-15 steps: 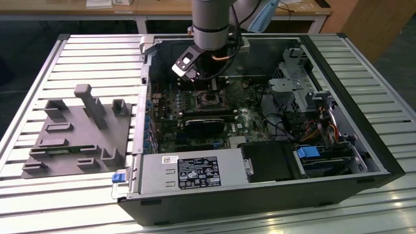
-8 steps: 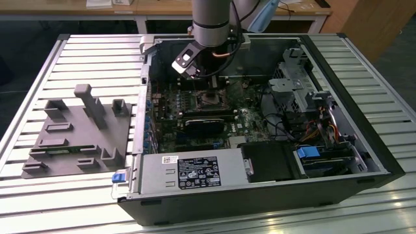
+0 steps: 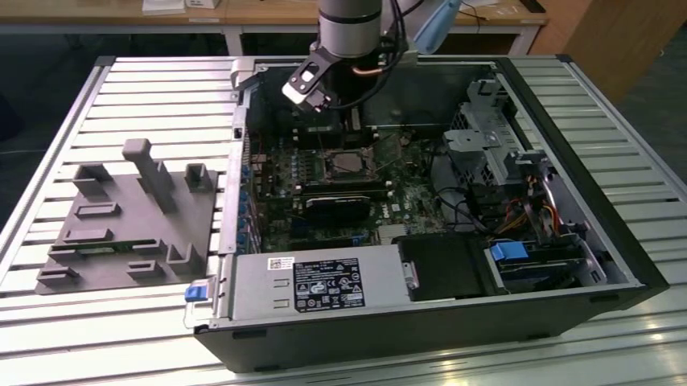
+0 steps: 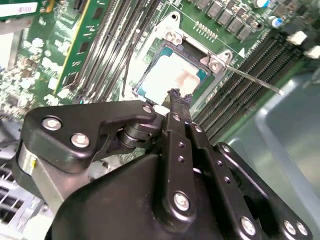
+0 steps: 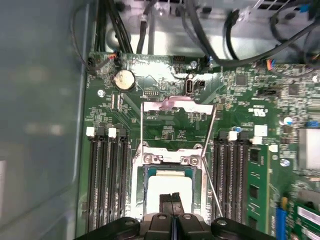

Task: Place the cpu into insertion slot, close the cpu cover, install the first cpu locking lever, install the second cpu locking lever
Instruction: 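Place the cpu into insertion slot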

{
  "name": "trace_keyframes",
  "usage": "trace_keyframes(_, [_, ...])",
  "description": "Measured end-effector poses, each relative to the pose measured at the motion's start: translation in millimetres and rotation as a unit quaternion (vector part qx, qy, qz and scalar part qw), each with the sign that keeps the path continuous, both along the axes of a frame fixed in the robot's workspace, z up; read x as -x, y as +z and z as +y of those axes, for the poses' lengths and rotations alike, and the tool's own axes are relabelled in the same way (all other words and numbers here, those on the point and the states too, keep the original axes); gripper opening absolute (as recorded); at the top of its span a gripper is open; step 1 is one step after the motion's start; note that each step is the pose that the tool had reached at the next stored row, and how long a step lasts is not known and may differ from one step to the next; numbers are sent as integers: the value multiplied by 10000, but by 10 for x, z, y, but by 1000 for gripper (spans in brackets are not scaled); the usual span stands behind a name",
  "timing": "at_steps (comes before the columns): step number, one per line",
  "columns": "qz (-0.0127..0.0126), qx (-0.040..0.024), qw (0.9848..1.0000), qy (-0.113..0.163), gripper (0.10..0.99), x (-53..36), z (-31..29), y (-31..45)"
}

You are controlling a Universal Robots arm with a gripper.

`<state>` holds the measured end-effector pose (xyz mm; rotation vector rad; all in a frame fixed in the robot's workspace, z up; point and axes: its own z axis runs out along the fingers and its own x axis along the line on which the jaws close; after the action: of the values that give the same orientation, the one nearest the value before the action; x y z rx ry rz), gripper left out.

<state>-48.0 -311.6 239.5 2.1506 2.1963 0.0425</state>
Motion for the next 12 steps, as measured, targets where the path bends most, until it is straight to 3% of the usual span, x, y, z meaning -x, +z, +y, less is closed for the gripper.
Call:
trace_keyframes(7, [-16, 1, 10000, 0, 102, 0, 0, 233])
trace_keyframes(12, [-21, -1, 10000, 0, 102, 0, 0, 248])
